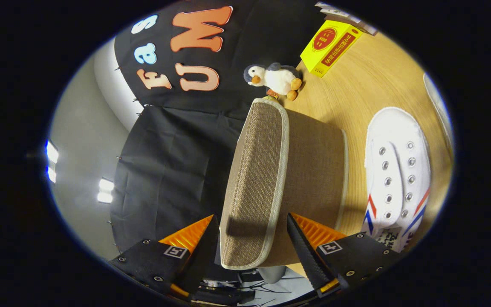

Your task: Open the storage box then place both shoes into the box .Put the left shoe in first, then the right shoe, with the right side of both shoes facing outward in a uniform manner.

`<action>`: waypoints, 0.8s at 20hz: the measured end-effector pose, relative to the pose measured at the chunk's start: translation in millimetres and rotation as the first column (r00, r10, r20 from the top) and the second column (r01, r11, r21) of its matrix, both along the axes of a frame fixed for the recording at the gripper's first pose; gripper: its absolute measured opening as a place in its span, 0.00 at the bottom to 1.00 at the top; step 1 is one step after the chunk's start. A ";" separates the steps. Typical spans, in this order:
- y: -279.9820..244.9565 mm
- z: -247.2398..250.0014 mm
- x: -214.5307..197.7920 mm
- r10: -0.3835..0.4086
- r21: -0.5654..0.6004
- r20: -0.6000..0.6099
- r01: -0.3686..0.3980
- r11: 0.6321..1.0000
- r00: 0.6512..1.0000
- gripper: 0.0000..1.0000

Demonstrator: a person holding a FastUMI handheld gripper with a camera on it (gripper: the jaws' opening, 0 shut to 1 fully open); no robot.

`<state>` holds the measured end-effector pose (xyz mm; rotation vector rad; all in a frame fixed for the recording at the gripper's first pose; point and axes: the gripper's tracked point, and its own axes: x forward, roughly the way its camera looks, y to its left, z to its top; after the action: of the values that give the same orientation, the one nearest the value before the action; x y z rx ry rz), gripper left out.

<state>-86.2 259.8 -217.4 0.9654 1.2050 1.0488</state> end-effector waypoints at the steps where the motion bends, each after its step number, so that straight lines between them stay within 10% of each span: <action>1: 2.7 -0.3 0.7 -0.002 0.013 -0.016 0.002 1.000 1.000 0.95; 6: 3.5 25.6 6.7 -0.041 0.137 -0.086 0.052 0.989 0.995 0.90; 13: 14.8 40.4 30.1 -0.137 0.152 -0.047 0.142 0.978 0.990 0.57; 16: 21.8 52.5 43.4 -0.209 0.137 -0.009 0.208 0.968 0.978 0.09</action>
<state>-42.8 281.6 -164.8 1.1691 1.0114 0.9746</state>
